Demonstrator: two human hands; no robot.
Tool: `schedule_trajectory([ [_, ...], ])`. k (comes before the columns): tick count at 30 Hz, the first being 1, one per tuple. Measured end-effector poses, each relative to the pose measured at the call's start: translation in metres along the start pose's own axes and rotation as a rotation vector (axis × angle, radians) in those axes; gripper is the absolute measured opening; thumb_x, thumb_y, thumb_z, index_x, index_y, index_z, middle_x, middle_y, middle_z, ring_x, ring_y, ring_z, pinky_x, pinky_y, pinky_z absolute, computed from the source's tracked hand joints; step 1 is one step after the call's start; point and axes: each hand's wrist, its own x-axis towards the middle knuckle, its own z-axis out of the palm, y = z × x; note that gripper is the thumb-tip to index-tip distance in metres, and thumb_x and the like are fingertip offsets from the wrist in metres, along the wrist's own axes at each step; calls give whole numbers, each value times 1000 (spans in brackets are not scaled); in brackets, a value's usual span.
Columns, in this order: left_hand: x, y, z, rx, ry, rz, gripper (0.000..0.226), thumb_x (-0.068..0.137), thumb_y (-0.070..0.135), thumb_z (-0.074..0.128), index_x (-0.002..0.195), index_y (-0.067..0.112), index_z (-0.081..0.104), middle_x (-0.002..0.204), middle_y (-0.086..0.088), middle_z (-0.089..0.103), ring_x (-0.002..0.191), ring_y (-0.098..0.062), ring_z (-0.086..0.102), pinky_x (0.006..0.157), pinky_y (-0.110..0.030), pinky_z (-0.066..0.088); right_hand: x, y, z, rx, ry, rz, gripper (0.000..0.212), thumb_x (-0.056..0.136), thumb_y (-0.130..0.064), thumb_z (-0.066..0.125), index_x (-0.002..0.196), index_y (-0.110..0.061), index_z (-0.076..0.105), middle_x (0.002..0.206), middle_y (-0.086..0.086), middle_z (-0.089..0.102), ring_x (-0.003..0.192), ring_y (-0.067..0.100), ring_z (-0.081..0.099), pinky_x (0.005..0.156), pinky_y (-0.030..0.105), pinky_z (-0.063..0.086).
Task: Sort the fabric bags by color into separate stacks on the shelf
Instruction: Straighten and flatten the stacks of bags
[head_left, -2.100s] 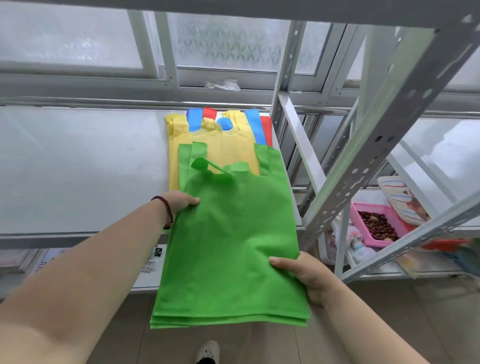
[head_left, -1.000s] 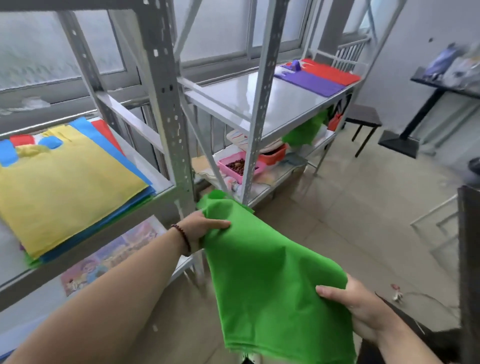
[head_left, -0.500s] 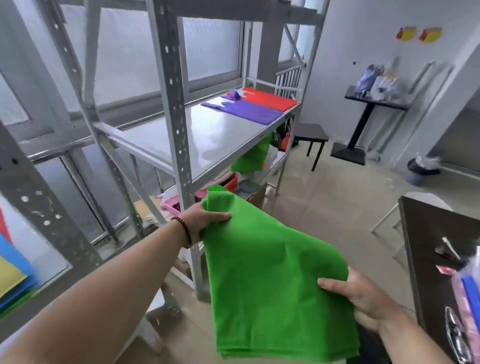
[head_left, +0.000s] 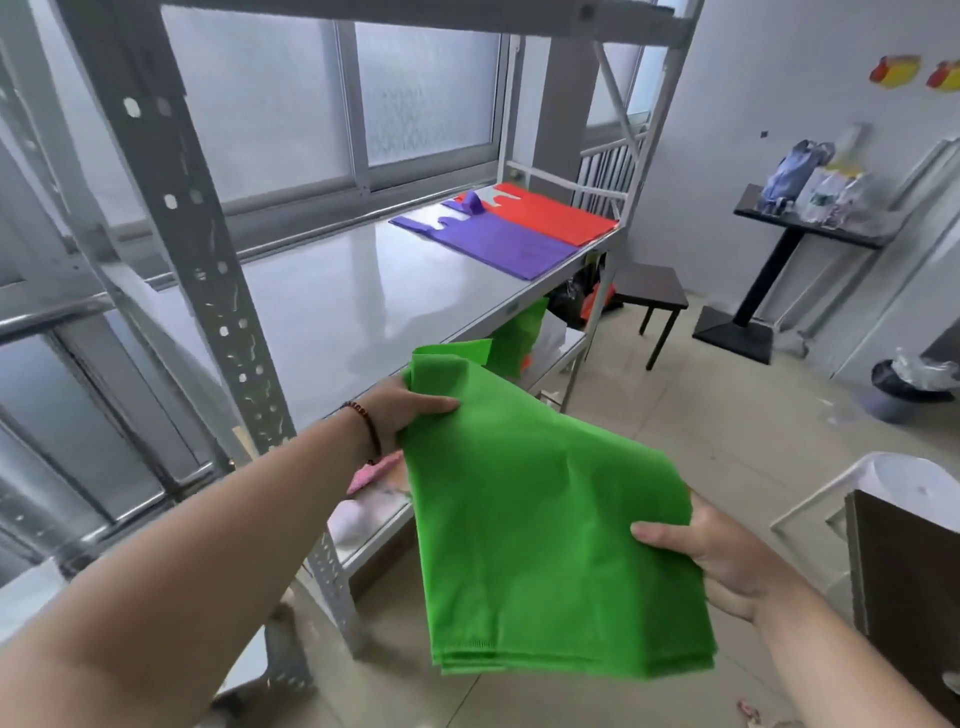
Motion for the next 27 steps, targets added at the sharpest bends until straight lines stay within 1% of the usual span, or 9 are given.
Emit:
schedule_trajectory([
  [5, 78, 31, -11, 17, 60, -3, 35, 81, -4, 63, 113, 7, 57, 97, -12, 68, 67, -19, 71, 66, -37, 60, 82, -35, -34, -17, -43, -21, 92, 37, -19, 95, 119, -15, 55, 109, 14, 70, 99, 32, 68, 72, 37, 59],
  [7, 110, 47, -15, 11, 64, 14, 30, 82, -5, 61, 109, 8, 58, 93, -11, 69, 65, -18, 72, 62, -35, 60, 118, -51, -47, -3, -45, -19, 89, 42, -15, 93, 121, -14, 54, 112, 16, 69, 101, 34, 68, 74, 39, 58],
  [10, 157, 74, -25, 10, 62, 38, 26, 83, -6, 60, 105, 8, 60, 92, -11, 69, 66, -19, 72, 64, -37, 60, 173, -78, -65, -6, -66, -1, 96, 38, -18, 95, 124, -12, 52, 113, 17, 68, 102, 35, 67, 76, 40, 58],
  [12, 186, 93, -32, 8, 68, 44, 26, 83, -5, 60, 104, 10, 61, 96, -11, 69, 68, -19, 72, 64, -36, 61, 206, -98, -74, -10, -81, 2, 94, 40, -15, 94, 124, -10, 51, 112, 18, 69, 100, 34, 68, 73, 38, 59],
  [14, 212, 112, -39, 13, 81, 54, 29, 82, -5, 60, 107, 11, 60, 97, -11, 69, 70, -19, 72, 63, -35, 60, 238, -120, -82, -11, -101, 0, 98, 32, -18, 96, 121, -10, 53, 109, 17, 70, 96, 33, 69, 69, 36, 59],
  [18, 255, 139, -51, -8, 145, 91, 38, 83, -4, 60, 119, 8, 57, 100, -11, 69, 73, -20, 72, 66, -35, 60, 304, -153, -98, -18, -165, -6, 105, 34, -19, 96, 128, -9, 50, 119, 21, 65, 105, 38, 65, 81, 46, 57],
  [23, 294, 168, -66, -23, 246, 162, 34, 84, -6, 57, 115, 8, 58, 97, -9, 69, 73, -17, 72, 67, -33, 60, 390, -192, -114, -49, -243, -49, 103, 28, -23, 97, 122, -12, 55, 115, 18, 67, 98, 33, 67, 85, 49, 55],
  [25, 305, 182, -71, -13, 296, 201, 35, 84, -6, 57, 115, 10, 57, 103, -10, 66, 74, -16, 72, 67, -32, 60, 423, -214, -118, -68, -315, -59, 98, 32, -22, 96, 121, -13, 56, 115, 17, 67, 97, 30, 68, 85, 47, 56],
  [27, 314, 204, -74, -39, 367, 264, 41, 83, -6, 57, 120, 10, 53, 105, -10, 65, 76, -16, 72, 65, -32, 60, 454, -241, -120, -59, -414, -60, 87, 46, -13, 91, 125, -11, 54, 111, 14, 69, 93, 28, 70, 78, 42, 58],
])
